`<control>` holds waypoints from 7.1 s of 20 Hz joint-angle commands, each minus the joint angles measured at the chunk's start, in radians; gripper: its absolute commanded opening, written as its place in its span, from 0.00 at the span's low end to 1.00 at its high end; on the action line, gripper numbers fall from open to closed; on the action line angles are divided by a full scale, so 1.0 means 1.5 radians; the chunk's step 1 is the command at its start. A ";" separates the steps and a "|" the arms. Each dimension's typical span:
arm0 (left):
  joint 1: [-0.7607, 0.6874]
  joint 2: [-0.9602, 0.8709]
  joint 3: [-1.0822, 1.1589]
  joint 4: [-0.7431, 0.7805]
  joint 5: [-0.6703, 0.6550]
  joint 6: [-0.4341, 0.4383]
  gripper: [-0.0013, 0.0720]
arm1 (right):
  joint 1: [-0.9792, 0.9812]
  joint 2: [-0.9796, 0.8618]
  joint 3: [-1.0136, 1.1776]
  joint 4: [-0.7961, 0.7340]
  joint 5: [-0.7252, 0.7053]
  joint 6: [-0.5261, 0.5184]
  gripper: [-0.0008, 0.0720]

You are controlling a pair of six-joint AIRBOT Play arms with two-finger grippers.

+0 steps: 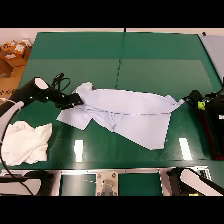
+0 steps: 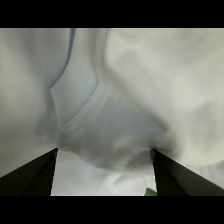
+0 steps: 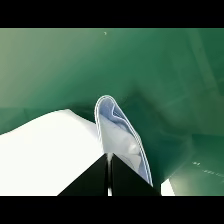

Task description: Fold the shirts.

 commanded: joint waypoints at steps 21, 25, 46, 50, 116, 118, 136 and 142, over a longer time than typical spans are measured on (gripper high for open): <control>-0.020 0.328 0.561 0.117 -0.121 0.040 0.06 | -0.038 0.165 0.540 0.000 0.128 0.119 0.03; -0.020 0.418 0.671 0.117 -0.139 0.040 0.06 | -0.106 0.198 0.714 0.000 0.128 0.184 0.03; -0.021 -0.107 0.340 -0.003 -0.033 0.043 0.06 | 0.135 -0.262 0.445 0.005 0.049 0.072 0.03; -0.020 -0.179 0.340 -0.093 0.052 0.109 0.06 | 0.144 -0.357 0.446 0.005 0.015 0.072 0.03; 0.106 0.488 0.582 -0.042 -0.120 0.159 0.06 | -0.116 0.272 0.654 -0.052 0.163 0.178 0.03; 0.106 0.533 0.600 -0.041 -0.114 0.149 0.06 | -0.116 0.286 0.696 -0.070 0.152 0.214 0.03; 0.046 -0.013 0.324 -0.122 -0.033 0.175 0.06 | 0.050 -0.160 0.322 0.016 -0.010 0.052 0.03; 0.041 -0.141 0.324 -0.137 0.122 0.178 0.06 | 0.080 -0.405 0.439 0.019 -0.032 0.053 0.03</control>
